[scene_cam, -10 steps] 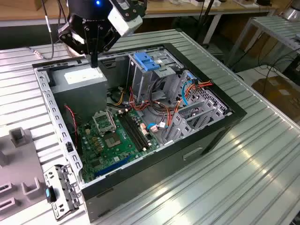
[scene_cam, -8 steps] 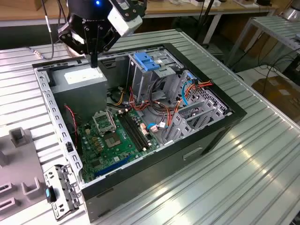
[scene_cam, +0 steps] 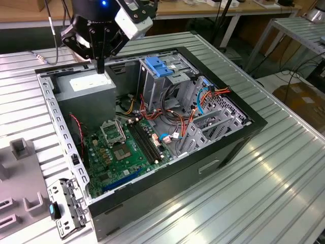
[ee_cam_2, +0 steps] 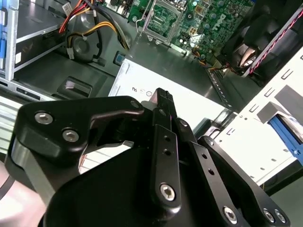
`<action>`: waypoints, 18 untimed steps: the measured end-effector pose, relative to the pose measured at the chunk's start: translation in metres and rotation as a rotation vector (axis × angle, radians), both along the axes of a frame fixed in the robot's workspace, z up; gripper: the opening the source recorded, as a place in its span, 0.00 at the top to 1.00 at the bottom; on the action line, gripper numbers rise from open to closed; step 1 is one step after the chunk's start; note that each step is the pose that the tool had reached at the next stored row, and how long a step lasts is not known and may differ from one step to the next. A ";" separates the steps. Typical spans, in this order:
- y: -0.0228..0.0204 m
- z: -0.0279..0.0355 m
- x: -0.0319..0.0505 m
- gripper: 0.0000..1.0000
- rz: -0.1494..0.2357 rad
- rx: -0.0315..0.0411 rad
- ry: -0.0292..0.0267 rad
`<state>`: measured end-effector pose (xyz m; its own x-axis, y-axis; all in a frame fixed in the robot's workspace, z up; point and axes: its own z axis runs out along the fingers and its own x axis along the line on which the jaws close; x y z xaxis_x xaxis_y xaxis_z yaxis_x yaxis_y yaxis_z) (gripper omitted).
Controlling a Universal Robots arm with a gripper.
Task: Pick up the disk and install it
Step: 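Reach for the disk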
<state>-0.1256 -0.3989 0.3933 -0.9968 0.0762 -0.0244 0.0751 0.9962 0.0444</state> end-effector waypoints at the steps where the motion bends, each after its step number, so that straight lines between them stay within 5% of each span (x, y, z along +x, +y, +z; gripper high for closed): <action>1: 0.0000 0.0000 -0.0005 0.89 0.000 0.0000 0.0000; 18: 0.0000 -0.0002 -0.0096 0.89 0.000 -0.0001 0.0003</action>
